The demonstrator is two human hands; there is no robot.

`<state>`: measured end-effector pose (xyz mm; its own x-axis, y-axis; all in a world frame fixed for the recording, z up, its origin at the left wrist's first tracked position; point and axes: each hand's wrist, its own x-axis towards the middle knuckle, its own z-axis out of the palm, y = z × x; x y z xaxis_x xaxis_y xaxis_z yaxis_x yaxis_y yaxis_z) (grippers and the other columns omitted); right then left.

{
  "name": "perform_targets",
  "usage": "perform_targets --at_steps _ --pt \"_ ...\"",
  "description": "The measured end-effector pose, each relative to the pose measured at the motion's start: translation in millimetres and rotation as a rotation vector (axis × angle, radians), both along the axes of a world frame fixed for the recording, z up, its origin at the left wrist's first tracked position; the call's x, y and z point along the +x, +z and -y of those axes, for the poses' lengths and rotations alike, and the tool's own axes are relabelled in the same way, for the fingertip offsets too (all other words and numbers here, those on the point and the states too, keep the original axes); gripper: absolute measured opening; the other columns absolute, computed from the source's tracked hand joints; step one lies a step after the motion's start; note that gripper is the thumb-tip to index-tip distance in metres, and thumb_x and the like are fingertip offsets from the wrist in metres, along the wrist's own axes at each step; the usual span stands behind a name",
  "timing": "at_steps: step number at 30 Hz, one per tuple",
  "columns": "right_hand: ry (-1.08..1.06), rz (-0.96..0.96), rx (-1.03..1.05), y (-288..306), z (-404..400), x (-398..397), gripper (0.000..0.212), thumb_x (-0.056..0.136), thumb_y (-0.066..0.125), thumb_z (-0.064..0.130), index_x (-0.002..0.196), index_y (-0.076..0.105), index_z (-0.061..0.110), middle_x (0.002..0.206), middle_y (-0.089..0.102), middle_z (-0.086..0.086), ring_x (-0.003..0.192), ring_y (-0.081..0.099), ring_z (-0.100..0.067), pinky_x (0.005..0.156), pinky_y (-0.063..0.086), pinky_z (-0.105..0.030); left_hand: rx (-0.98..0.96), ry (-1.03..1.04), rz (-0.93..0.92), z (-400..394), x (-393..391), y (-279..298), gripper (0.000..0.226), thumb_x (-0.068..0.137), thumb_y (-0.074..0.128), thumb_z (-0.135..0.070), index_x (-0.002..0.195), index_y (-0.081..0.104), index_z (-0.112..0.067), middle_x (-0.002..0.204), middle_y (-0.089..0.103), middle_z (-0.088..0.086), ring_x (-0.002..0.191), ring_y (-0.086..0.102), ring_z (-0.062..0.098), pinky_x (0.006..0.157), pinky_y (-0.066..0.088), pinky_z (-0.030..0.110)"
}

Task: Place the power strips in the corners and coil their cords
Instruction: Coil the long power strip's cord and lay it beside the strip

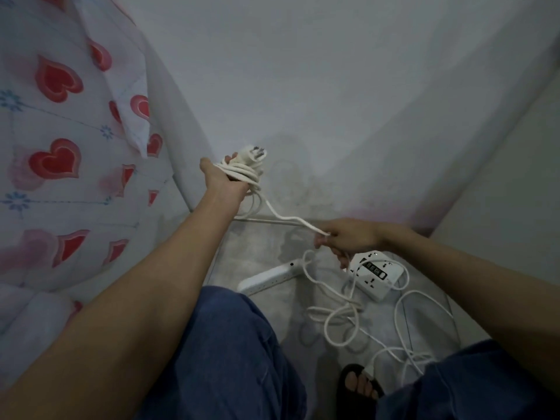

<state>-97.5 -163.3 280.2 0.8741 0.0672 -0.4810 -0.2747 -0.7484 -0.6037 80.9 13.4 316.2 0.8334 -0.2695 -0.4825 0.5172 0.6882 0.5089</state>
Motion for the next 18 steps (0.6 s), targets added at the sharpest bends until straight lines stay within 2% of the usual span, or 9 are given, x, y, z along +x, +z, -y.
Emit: perform_targets --at_steps 1,3,5,7,9,11,14,16,18 --pt "0.086 0.056 -0.128 7.0 -6.4 1.7 0.019 0.101 0.039 0.015 0.108 0.056 0.009 0.068 0.052 -0.004 0.054 0.061 -0.019 0.058 0.056 -0.030 0.046 0.015 0.000 -0.4 -0.4 -3.9 0.054 0.096 0.032 -0.058 0.076 0.052 -0.011 0.098 0.064 0.013 0.094 0.061 0.029 0.098 0.040 0.052" --pt "0.251 0.196 -0.362 18.6 -19.9 4.4 0.018 0.100 0.041 0.018 0.104 0.058 0.011 0.080 0.058 -0.010 0.067 0.063 -0.027 0.064 0.055 -0.036 0.102 0.032 0.004 1.6 -2.9 -10.4 0.055 0.095 0.036 -0.060 0.068 0.046 -0.013 0.066 0.062 0.007 0.057 0.064 0.020 0.078 0.049 0.035" --pt "0.322 0.341 -0.497 26.3 -28.7 5.1 0.020 0.099 0.047 0.026 0.100 0.061 0.012 0.092 0.064 -0.018 0.085 0.062 -0.036 0.072 0.050 -0.038 0.133 -0.010 0.023 7.4 -8.6 -14.9 0.055 0.095 0.040 -0.058 0.064 0.041 -0.013 0.055 0.051 0.004 0.046 0.055 0.018 0.064 0.048 0.030" --pt "0.334 0.463 -0.537 34.4 -35.4 4.8 0.023 0.096 0.053 0.033 0.096 0.064 0.013 0.094 0.067 -0.017 0.091 0.062 -0.035 0.075 0.050 -0.038 0.207 -0.123 0.078 15.0 -17.6 -20.0 0.053 0.096 0.043 -0.054 0.064 0.041 -0.012 0.054 0.046 0.004 0.049 0.051 0.017 0.062 0.050 0.032" --pt "0.287 0.552 -0.488 42.7 -39.9 5.5 0.017 0.090 0.060 0.031 0.094 0.065 0.015 0.092 0.069 -0.015 0.091 0.062 -0.033 0.075 0.051 -0.040 0.393 -0.278 0.248 19.9 -24.1 -25.5 0.049 0.098 0.045 -0.048 0.067 0.045 -0.011 0.053 0.050 0.005 0.048 0.053 0.017 0.055 0.052 0.029" --pt "0.213 0.618 -0.440 47.7 -42.3 8.6 0.012 0.081 0.063 0.023 0.092 0.062 0.018 0.088 0.069 -0.013 0.088 0.062 -0.034 0.073 0.052 -0.042 0.766 -0.440 0.612 21.6 -28.2 -32.1 0.042 0.098 0.050 -0.042 0.070 0.054 -0.011 0.057 0.060 0.007 0.050 0.060 0.017 0.058 0.052 0.029" --pt "0.072 0.617 -0.360 55.0 -39.1 11.1 0.016 0.074 0.066 0.017 0.087 0.056 0.017 0.083 0.064 -0.006 0.074 0.054 -0.025 0.068 0.047 -0.034 1.244 -0.780 1.186 21.7 -41.2 -29.3 0.026 0.099 0.050 -0.031 0.083 0.061 -0.013 0.082 0.065 0.007 0.077 0.062 0.019 0.073 0.047 0.031" --pt "-0.023 0.563 -0.324 61.6 -31.2 10.4 0.017 0.074 0.069 0.016 0.085 0.056 0.015 0.078 0.060 -0.003 0.059 0.052 -0.018 0.063 0.049 -0.032 1.431 -0.941 1.285 21.1 -49.2 -25.5 0.041 0.102 0.036 -0.042 0.094 0.062 -0.012 0.099 0.067 0.012 0.096 0.062 0.025 0.085 0.045 0.034" --pt "-0.087 0.488 -0.337 61.4 -18.1 11.6 0.011 0.073 0.070 0.012 0.078 0.060 0.014 0.071 0.066 -0.004 0.044 0.057 -0.011 0.060 0.056 -0.030 1.526 -0.961 1.228 18.3 -53.3 -21.0 0.063 0.099 0.016 -0.059 0.086 0.061 -0.016 0.108 0.067 0.016 0.107 0.060 0.029 0.095 0.042 0.035"
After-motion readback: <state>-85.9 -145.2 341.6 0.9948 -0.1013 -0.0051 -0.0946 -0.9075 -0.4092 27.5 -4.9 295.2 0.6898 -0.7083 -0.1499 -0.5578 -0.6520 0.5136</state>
